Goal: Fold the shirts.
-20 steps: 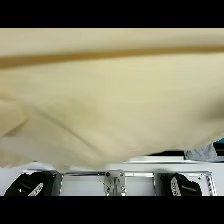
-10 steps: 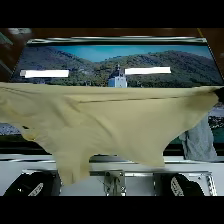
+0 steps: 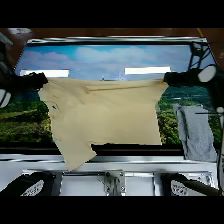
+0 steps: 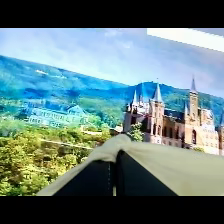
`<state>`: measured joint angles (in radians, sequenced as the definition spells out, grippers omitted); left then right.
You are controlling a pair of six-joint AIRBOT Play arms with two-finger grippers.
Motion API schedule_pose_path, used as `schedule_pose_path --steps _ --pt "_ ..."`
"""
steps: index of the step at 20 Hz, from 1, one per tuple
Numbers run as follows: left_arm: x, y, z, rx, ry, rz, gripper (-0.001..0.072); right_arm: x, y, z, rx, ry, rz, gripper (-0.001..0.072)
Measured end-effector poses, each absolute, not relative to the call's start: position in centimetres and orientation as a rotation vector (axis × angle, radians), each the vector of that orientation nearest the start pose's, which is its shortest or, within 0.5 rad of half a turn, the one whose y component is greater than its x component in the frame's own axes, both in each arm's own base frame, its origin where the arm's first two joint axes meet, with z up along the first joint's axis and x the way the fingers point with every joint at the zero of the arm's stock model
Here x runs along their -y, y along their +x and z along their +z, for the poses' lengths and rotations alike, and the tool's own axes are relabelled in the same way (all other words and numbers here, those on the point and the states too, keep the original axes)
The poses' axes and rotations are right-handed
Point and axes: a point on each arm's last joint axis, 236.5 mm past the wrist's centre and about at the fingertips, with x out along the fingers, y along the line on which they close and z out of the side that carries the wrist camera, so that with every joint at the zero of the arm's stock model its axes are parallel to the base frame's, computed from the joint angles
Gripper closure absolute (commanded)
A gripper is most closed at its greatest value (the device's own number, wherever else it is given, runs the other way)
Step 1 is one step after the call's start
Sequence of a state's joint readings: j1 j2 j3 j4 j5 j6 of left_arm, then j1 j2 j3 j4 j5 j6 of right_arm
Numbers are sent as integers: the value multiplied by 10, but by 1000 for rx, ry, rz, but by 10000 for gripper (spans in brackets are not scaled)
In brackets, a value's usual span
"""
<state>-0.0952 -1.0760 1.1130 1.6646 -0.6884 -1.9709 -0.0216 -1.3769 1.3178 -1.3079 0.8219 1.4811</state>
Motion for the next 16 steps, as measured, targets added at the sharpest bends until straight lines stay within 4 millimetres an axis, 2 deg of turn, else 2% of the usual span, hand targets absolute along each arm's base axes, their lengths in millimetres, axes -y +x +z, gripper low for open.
schedule_pose_path --steps 2,4,8,12,16 --pt "15 475 106 -678 -291 94 671 -42 519 54 -816 183 114 651" --pt "7 495 80 -713 -266 94 670 -44 539 44 -760 198 101 651" --pt "-3 516 26 -798 -217 90 669 -45 562 21 -715 222 80 651" --pt "-9 511 -24 -924 -198 101 669 -51 562 -15 -784 268 79 651" --pt "-11 489 -45 -1072 -93 54 670 -56 546 -35 -884 292 93 651"
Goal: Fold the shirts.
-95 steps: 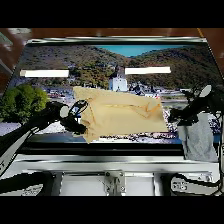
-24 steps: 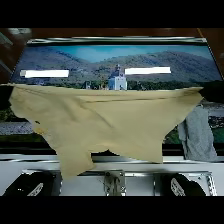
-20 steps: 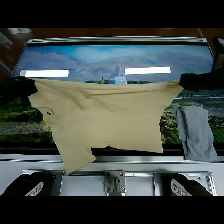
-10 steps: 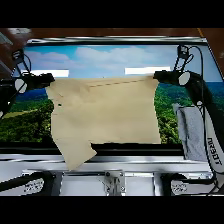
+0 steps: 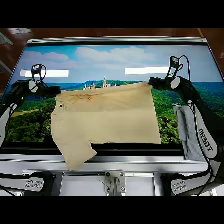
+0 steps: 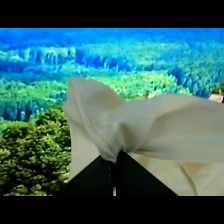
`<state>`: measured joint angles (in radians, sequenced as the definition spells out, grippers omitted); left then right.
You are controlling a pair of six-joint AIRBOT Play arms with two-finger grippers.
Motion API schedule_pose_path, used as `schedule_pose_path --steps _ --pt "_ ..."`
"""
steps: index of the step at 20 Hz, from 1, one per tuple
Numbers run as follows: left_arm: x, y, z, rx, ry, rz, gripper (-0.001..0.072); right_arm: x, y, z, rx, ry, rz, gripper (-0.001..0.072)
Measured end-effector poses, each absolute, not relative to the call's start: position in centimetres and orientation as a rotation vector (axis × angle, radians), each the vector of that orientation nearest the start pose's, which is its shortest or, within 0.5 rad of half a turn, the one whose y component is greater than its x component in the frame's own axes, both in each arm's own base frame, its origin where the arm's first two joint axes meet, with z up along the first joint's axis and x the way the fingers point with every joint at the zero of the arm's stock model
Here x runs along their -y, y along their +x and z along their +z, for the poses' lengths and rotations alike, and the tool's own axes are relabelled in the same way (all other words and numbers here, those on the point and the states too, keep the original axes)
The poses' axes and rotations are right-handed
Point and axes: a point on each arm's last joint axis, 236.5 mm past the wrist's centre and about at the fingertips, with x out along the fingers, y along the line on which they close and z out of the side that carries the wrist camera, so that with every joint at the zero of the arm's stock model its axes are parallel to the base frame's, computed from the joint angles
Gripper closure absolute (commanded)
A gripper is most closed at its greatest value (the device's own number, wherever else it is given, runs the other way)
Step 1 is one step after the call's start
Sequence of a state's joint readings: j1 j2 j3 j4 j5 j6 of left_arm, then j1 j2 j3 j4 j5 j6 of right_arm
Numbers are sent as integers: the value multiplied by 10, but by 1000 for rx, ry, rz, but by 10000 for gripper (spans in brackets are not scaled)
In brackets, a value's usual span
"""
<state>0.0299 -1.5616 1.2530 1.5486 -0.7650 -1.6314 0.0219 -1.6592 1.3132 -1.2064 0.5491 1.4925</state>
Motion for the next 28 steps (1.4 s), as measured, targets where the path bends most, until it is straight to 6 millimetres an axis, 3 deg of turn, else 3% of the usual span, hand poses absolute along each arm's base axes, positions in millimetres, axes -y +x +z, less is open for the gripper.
schedule_pose_path --steps 5,9,10,11,12,13,17,18,20,21,22,23,28 --pt "-11 453 -47 -1263 16 -15 670 -56 497 -52 -1110 265 129 651" --pt "-12 419 -69 -1445 32 -30 667 -60 459 -75 -1295 260 151 651" --pt "-12 412 -73 -1479 27 -26 561 -62 452 -78 -1327 267 151 636" --pt "-12 407 -76 -1509 19 -21 346 -62 449 -80 -1344 274 149 471" --pt "-11 402 -78 -1532 11 -17 221 -63 445 -82 -1361 281 146 201" --pt "-10 398 -79 -1553 -2 -15 222 -63 443 -82 -1374 285 147 146" --pt "-12 383 -62 -1603 -33 -17 217 -64 435 -60 -1389 286 173 138" --pt "-16 378 -53 -1605 -32 -19 167 -59 430 -49 -1399 263 180 119" --pt "-30 361 -34 -1613 -47 -14 165 -39 412 -29 -1433 212 172 120" --pt "-36 346 -27 -1626 -82 -21 155 -24 398 -22 -1467 186 153 121" --pt "-39 331 -24 -1637 -127 -37 80 -12 384 -16 -1503 179 138 121" --pt "-39 310 -26 -1654 -198 -61 51 -1 367 -12 -1540 189 125 121" --pt "-25 207 -65 -1753 -514 -118 55 5 310 -14 -1629 266 126 121"
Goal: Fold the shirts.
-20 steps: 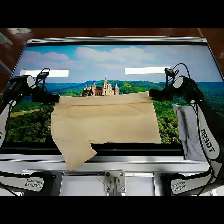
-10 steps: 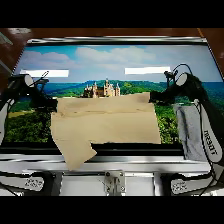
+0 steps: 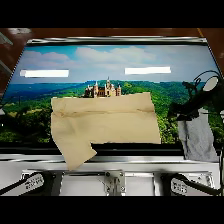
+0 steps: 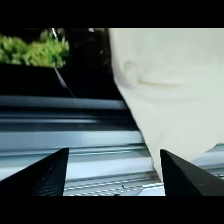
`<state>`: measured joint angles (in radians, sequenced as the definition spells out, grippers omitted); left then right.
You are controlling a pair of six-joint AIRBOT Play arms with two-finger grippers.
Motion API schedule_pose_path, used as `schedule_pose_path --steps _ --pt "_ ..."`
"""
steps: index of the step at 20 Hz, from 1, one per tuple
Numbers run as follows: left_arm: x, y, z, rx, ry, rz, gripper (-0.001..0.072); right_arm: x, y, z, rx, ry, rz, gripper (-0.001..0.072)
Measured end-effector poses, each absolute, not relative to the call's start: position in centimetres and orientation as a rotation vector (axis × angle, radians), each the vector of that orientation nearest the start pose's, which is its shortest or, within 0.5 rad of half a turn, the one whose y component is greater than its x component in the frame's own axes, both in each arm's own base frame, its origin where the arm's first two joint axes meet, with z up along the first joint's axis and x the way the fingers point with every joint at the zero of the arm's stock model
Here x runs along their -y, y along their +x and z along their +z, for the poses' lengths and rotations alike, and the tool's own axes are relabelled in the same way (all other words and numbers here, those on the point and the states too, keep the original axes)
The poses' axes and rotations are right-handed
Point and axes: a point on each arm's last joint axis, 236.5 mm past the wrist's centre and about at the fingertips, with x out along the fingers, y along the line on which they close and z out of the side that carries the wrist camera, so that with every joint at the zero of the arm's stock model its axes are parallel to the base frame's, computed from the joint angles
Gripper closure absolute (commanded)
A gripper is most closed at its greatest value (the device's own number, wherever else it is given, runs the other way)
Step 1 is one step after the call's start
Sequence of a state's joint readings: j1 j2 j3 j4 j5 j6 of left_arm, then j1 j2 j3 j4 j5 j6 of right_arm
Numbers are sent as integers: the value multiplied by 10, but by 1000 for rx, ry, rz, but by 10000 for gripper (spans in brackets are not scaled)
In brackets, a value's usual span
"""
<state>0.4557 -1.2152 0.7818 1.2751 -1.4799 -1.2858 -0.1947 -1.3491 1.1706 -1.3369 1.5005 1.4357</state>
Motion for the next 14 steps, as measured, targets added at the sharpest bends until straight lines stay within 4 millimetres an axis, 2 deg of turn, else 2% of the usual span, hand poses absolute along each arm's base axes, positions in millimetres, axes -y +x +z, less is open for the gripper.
schedule_pose_path --steps 2,4,8,10,11,12,13,14 --pt "-12 182 -81 -1776 -591 -138 59 3 300 -21 -1643 281 128 121" --pt "1 175 -93 -1751 -660 -146 66 2 295 -29 -1642 289 124 122" --pt "25 188 -111 -1652 -726 -152 69 3 298 -39 -1612 296 111 121" --pt "32 194 -116 -1626 -724 -147 155 3 299 -41 -1602 296 107 121" --pt "36 196 -118 -1620 -723 -145 170 3 300 -42 -1596 296 105 122" --pt "41 199 -120 -1612 -718 -147 328 3 300 -42 -1596 296 105 122" --pt "46 203 -124 -1591 -711 -145 530 4 301 -43 -1590 296 103 122" --pt "48 204 -127 -1587 -691 -144 651 4 303 -43 -1583 295 101 122"
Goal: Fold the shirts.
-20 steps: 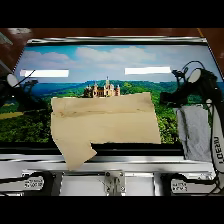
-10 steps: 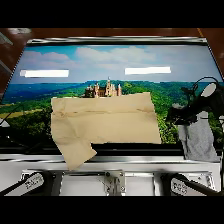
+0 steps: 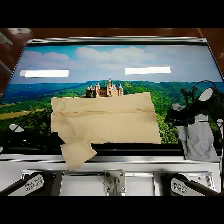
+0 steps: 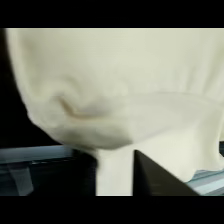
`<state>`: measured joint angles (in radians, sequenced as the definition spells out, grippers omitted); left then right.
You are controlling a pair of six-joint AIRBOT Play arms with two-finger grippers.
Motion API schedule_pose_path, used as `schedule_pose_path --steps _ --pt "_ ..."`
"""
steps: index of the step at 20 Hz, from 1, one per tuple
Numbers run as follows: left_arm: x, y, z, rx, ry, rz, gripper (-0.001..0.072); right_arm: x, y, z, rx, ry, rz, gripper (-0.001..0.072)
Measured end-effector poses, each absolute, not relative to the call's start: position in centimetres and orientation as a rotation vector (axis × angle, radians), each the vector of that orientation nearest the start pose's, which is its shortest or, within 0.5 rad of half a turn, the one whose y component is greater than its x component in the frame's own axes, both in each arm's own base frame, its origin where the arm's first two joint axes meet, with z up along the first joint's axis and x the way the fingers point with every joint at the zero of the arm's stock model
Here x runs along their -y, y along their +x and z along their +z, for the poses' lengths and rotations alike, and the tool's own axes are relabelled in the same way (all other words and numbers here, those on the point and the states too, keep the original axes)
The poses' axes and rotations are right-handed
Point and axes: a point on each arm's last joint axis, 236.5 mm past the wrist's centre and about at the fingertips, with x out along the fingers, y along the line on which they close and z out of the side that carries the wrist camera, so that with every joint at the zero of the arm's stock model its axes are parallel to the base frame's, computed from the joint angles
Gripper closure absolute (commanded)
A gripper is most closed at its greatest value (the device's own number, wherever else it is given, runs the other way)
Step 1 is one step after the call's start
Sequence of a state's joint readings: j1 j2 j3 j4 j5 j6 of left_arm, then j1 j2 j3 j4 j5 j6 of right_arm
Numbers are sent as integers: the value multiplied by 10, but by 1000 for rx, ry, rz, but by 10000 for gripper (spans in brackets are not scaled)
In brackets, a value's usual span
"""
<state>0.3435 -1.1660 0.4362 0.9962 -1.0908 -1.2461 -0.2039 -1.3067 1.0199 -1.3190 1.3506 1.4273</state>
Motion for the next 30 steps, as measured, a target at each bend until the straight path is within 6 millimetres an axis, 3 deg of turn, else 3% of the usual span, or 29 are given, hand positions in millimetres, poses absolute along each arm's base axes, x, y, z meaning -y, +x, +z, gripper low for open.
schedule_pose_path --steps 3,5,6,7,10,12,16,21,25,27,28,30 --pt "60 209 -129 -1565 -688 -151 669 3 299 -44 -1598 296 104 120" --pt "64 210 -128 -1559 -688 -159 670 1 285 -50 -1645 298 127 119" --pt "66 210 -127 -1555 -685 -164 670 -4 274 -54 -1680 315 158 118" --pt "67 211 -124 -1544 -683 -166 670 -12 263 -58 -1711 347 198 29" --pt "69 214 -114 -1512 -674 -185 670 -45 239 -62 -1740 526 354 29" --pt "71 216 -106 -1489 -666 -199 670 -52 232 -66 -1732 591 389 31" --pt "77 217 -93 -1459 -675 -224 670 -41 222 -80 -1752 575 340 33" --pt "81 216 -87 -1454 -688 -243 670 -27 230 -99 -1713 574 214 34" --pt "82 216 -86 -1448 -676 -258 670 -28 224 -114 -1708 603 169 36" --pt "81 217 -86 -1442 -671 -259 670 -32 221 -119 -1702 629 160 220" --pt "81 218 -86 -1438 -670 -257 670 -33 222 -122 -1692 636 154 267" --pt "80 219 -86 -1433 -667 -256 670 -36 228 -123 -1661 666 147 264"
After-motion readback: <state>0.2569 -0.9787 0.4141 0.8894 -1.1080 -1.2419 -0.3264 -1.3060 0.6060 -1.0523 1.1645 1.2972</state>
